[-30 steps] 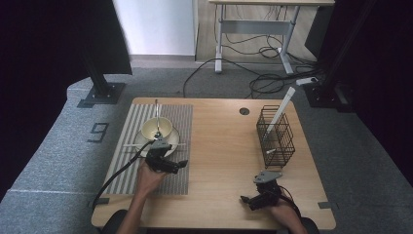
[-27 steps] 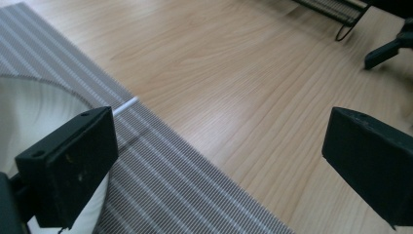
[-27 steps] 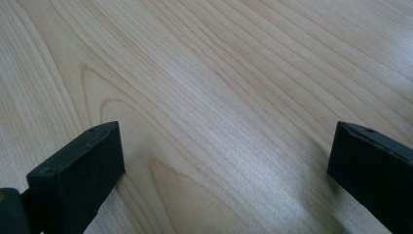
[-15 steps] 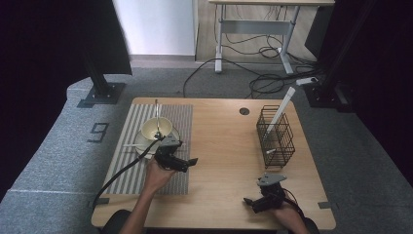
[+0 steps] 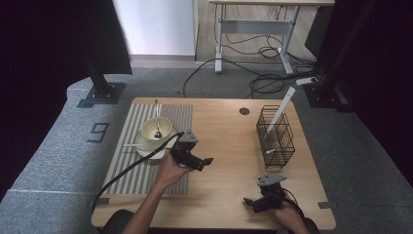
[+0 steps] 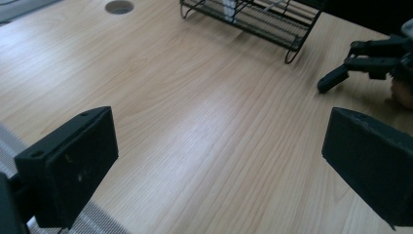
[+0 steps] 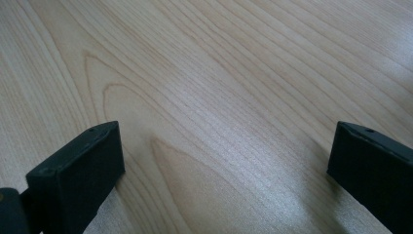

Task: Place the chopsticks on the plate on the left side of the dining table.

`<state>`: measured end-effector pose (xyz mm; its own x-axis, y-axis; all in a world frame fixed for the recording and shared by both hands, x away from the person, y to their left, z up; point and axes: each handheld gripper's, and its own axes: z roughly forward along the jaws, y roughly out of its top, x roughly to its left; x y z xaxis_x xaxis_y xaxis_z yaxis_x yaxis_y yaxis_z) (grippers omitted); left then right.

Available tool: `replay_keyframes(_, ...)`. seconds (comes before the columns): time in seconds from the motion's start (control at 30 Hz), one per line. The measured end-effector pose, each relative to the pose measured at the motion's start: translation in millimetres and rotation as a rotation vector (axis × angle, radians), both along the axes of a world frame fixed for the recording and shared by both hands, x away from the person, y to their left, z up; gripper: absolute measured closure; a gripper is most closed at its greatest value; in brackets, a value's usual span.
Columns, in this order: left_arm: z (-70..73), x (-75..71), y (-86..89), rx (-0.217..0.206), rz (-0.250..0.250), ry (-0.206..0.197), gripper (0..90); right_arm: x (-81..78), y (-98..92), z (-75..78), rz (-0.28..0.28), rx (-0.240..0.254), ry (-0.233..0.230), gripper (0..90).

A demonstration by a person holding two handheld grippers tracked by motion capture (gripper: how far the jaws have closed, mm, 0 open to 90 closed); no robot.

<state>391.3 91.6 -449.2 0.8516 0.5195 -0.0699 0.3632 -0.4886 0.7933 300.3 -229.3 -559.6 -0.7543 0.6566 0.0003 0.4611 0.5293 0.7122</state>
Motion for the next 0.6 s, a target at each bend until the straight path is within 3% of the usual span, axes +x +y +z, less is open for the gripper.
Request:
replay_keyframes(0.4, 17.6, 7.8, -36.1, -0.062, -0.069, 0.021, 1.2, 0.1, 0.2, 0.0, 0.0, 0.001, 0.0, 0.0)
replay_keyframes(0.6, 25.4, 10.3, -55.1, -0.051, -0.113, 0.018, 2.6, 0.1, 0.5, 0.0, -0.001, 0.002, 0.002, 0.0)
